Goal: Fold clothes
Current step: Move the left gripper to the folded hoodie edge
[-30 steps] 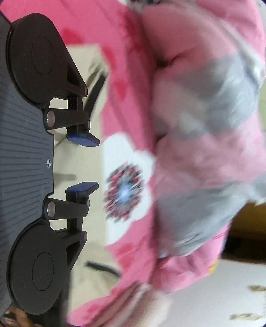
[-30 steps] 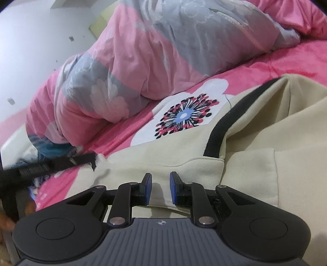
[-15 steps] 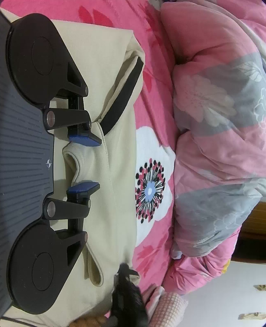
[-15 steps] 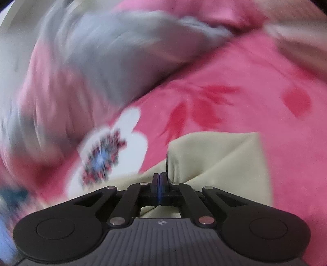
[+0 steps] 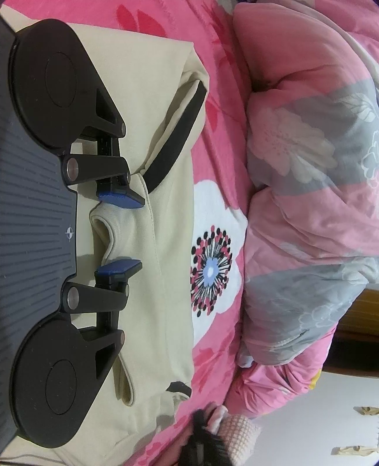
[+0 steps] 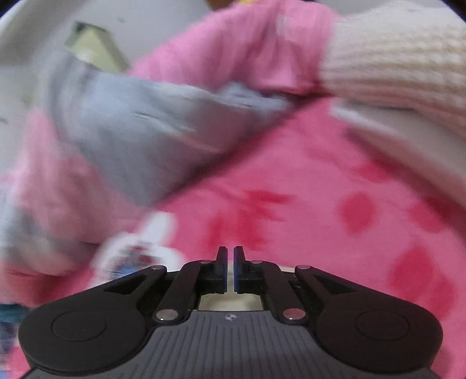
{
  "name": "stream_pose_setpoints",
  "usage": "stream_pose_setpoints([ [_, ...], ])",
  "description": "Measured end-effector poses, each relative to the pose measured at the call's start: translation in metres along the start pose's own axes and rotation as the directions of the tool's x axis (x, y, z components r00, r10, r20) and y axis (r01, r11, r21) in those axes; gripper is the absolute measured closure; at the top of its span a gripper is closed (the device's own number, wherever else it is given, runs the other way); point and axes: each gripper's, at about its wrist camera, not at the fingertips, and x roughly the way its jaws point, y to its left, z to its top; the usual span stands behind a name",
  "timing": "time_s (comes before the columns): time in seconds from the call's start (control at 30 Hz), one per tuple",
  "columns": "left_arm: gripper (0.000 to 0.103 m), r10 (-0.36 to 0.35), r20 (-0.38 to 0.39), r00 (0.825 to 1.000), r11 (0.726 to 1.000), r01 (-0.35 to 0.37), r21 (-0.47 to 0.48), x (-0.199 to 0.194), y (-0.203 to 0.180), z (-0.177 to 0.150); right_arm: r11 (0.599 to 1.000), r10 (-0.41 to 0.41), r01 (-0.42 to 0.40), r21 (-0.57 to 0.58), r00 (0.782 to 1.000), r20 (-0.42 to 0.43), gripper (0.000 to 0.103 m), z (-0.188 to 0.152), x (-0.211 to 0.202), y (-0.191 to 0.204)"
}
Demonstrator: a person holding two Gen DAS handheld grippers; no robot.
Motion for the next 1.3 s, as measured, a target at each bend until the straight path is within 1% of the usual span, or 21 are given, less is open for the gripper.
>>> stream_pose_setpoints([
  [0.1,0.064,-0.004,0.002,1.000,1.000,0.004,-0.006,0.000,0.001,0.000,1.000,0.008,-0.008,-0.006,1.000,-0.013,0.100,-0.005,-0.003,0.008],
  [0.17,0.064,-0.010,0.004,1.000,1.000,0.010,-0.011,-0.001,0.002,0.000,1.000,0.013,-0.013,-0.010,1.000,-0.022,0.103,-0.009,-0.005,0.013],
  [0.3,0.064,-0.020,0.007,1.000,0.999,0.020,-0.025,-0.002,0.004,0.000,1.000,0.023,-0.024,-0.018,0.999,-0.041,0.103,-0.016,-0.009,0.023],
  [0.33,0.064,-0.022,0.007,1.000,0.999,0.022,-0.028,-0.002,0.004,0.000,0.999,0.026,-0.027,-0.020,0.999,-0.045,0.099,-0.018,-0.010,0.026],
  [0.43,0.064,-0.025,0.009,1.000,0.999,0.025,-0.032,-0.002,0.005,0.000,0.999,0.035,-0.036,-0.028,0.998,-0.059,0.099,-0.024,-0.014,0.034],
  [0.5,0.064,-0.027,0.010,1.000,0.999,0.027,-0.035,-0.002,0.005,-0.001,0.979,0.142,-0.150,-0.138,0.988,-0.063,0.098,-0.038,-0.032,0.072],
  [0.53,0.064,-0.028,0.011,1.000,0.999,0.028,-0.036,-0.002,0.005,-0.001,0.964,0.173,-0.185,-0.192,0.982,-0.076,0.098,-0.051,-0.034,0.085],
  [0.6,0.063,-0.028,0.011,1.000,0.999,0.028,-0.036,-0.002,0.005,-0.001,0.921,0.231,-0.252,-0.297,0.967,-0.105,0.093,-0.077,-0.039,0.112],
  [0.67,0.063,-0.029,0.011,1.000,0.999,0.029,-0.037,-0.002,0.005,-0.001,0.893,0.162,-0.218,-0.394,0.972,-0.172,0.092,-0.113,-0.018,0.119],
  [0.7,0.063,-0.029,0.011,1.000,0.999,0.030,-0.037,-0.003,0.005,-0.002,0.868,0.067,-0.159,-0.470,0.976,-0.206,0.094,-0.134,-0.001,0.117],
  [0.77,0.063,-0.031,0.010,0.999,0.999,0.031,-0.040,-0.003,0.005,-0.002,0.842,0.111,-0.171,-0.511,0.983,-0.145,0.094,-0.153,-0.003,0.104],
  [0.87,0.063,-0.038,0.010,0.999,0.998,0.039,-0.058,-0.006,0.007,0.000,0.892,0.134,-0.197,-0.407,0.975,-0.178,0.094,-0.141,-0.007,0.093],
  [0.93,0.063,-0.057,0.014,0.998,0.992,0.058,-0.108,-0.010,0.013,0.004,0.894,0.157,-0.213,-0.394,0.973,-0.168,0.094,-0.144,-0.008,0.087],
  [1.03,0.063,-0.072,0.049,0.996,0.976,0.081,-0.203,-0.018,0.028,0.015,0.901,0.175,-0.227,-0.370,0.970,-0.170,0.094,-0.141,-0.004,0.084],
  [1.07,0.062,-0.062,0.050,0.997,0.972,0.071,-0.222,-0.017,0.032,0.019,0.903,0.184,-0.235,-0.359,0.968,-0.171,0.094,-0.142,-0.006,0.082],
  [1.17,0.061,0.017,0.017,1.000,0.971,-0.013,-0.238,-0.003,0.046,0.028,0.910,0.205,-0.254,-0.327,0.963,-0.177,0.094,-0.141,-0.006,0.081],
  [1.2,0.057,0.025,0.005,1.000,0.966,-0.023,-0.256,0.002,0.052,0.028,0.912,0.210,-0.259,-0.317,0.961,-0.179,0.094,-0.140,-0.003,0.082],
  [1.27,0.057,0.001,-0.022,1.000,0.949,-0.008,-0.316,0.012,0.063,0.024,0.914,0.217,-0.264,-0.308,0.959,-0.181,0.094,-0.140,-0.002,0.081],
  [1.3,0.057,-0.010,-0.021,1.000,0.940,0.002,-0.340,0.012,0.067,0.024,0.914,0.219,-0.266,-0.306,0.959,-0.179,0.094,-0.139,-0.002,0.080],
])
